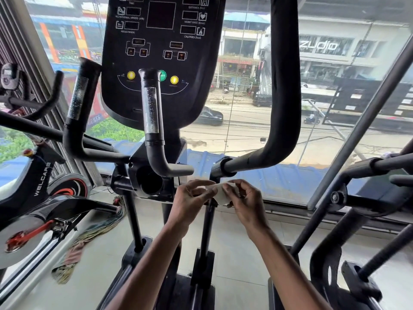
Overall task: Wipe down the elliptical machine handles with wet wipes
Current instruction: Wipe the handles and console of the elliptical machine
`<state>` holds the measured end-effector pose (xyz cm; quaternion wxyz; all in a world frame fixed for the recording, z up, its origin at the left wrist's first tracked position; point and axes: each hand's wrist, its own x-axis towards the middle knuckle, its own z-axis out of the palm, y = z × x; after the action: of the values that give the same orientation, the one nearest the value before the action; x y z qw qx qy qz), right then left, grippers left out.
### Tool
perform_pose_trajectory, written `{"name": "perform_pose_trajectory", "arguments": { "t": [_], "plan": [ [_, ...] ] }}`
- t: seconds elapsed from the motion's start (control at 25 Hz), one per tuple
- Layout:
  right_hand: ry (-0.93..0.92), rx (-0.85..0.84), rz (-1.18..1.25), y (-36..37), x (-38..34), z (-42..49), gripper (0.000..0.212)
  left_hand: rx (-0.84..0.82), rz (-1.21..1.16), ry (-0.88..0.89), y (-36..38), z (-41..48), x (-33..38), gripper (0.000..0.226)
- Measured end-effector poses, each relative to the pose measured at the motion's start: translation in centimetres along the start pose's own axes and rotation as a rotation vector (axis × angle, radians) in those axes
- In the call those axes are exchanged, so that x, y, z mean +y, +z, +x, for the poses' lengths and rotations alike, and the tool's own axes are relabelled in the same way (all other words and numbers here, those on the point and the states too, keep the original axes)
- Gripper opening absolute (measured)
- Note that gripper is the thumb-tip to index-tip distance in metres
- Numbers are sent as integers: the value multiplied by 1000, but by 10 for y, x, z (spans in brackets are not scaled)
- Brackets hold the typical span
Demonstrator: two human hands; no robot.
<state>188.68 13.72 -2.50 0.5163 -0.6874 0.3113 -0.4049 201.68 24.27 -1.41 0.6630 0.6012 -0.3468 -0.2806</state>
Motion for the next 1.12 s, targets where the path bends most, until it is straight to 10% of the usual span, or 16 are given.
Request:
{"name": "perform_pose_trajectory", "arguments": {
  "t": [0.16, 0.32, 0.88, 1.12],
  "plan": [
    [-30, 72, 8, 7, -6, 3, 9, -21, -316, -133, 7, 2, 5, 54],
    [8, 107, 33, 7, -4, 7, 11, 161, -441, -181, 10, 8, -3, 18],
    [-42, -107, -2, 8, 10, 4, 13, -12, 187, -14, -11, 17, -17, 17],
    [-36, -79, -104, 6, 7, 2, 34, -101, -59, -31, -11, 9, -18, 19]
  ]
}}
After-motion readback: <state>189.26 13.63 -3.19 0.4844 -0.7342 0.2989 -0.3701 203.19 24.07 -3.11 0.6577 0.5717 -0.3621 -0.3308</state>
